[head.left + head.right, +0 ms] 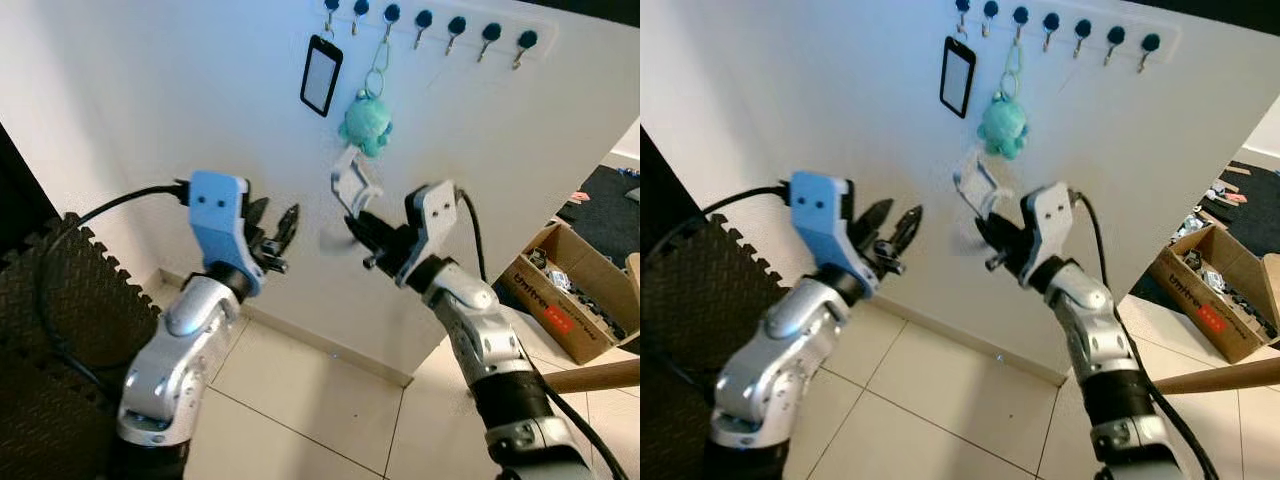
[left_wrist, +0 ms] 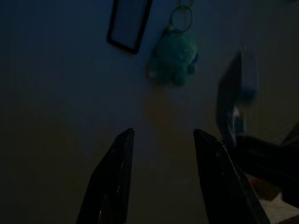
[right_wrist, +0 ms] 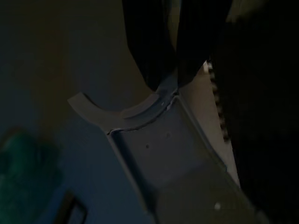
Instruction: Hang keys on a hook
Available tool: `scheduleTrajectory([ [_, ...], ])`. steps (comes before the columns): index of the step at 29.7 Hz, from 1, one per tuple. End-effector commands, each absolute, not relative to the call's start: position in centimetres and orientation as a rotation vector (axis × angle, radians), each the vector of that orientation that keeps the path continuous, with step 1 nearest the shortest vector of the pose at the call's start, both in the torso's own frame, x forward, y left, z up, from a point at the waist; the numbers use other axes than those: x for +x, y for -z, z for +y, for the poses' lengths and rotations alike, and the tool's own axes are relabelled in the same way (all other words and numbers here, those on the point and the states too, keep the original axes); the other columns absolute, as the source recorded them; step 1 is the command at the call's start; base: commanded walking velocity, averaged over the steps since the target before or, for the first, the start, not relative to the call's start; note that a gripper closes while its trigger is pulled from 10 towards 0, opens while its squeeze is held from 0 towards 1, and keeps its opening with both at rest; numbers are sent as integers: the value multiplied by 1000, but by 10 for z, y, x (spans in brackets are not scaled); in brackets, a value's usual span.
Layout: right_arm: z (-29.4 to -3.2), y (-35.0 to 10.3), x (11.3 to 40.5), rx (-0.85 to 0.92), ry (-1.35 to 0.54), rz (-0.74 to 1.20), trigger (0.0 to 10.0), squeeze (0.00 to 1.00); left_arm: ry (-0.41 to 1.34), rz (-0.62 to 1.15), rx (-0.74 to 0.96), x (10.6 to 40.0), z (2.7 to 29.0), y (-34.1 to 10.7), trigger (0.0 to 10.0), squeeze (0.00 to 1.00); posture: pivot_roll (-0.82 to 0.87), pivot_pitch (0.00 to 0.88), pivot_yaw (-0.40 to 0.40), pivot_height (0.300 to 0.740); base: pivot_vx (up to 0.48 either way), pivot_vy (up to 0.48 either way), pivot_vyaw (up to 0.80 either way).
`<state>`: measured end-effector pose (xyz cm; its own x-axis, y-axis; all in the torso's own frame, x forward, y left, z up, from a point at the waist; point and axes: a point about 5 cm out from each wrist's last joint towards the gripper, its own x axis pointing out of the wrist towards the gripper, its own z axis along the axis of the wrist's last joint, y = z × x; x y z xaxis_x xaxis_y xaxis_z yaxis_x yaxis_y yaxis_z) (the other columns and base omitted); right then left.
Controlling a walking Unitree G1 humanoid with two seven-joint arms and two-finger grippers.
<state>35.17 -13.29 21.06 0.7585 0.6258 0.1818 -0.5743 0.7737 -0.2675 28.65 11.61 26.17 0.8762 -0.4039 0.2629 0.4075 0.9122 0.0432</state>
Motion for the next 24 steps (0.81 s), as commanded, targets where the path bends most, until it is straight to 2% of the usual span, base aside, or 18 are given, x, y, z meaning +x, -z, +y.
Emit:
scheduleTrajectory([
  [1,-132,-200,346,-311,-684,-252,10000,0,484,-274,20,279,116,-264,10000,0,173,225,-45,740,0,0,0],
  [7,-147,-194,349,-685,-597,-255,10000,0,607,-240,225,266,131,-262,10000,0,178,233,-46,740,0,0,0],
  [10,-150,-199,350,-875,-582,-283,10000,0,629,-167,319,268,137,-257,10000,0,178,233,-46,740,0,0,0],
  [11,-150,-199,350,-875,-582,-283,10000,0,629,-167,319,268,137,-257,10000,0,178,233,-46,740,0,0,0],
  [14,-143,-202,351,-1087,-602,-346,10000,0,590,-2,380,278,142,-236,10000,0,178,235,-41,740,0,0,0],
  [16,-138,-205,350,-1132,-608,-392,10000,0,580,37,368,281,142,-230,10000,0,172,234,-40,740,0,0,0],
  [20,-113,-223,339,-1193,-626,-672,10000,0,581,88,282,287,137,-222,10000,0,164,236,-34,740,0,0,0],
  [24,-109,-215,333,-1249,-667,-724,10000,0,561,98,271,289,146,-226,10000,0,165,237,-32,740,0,0,0],
])
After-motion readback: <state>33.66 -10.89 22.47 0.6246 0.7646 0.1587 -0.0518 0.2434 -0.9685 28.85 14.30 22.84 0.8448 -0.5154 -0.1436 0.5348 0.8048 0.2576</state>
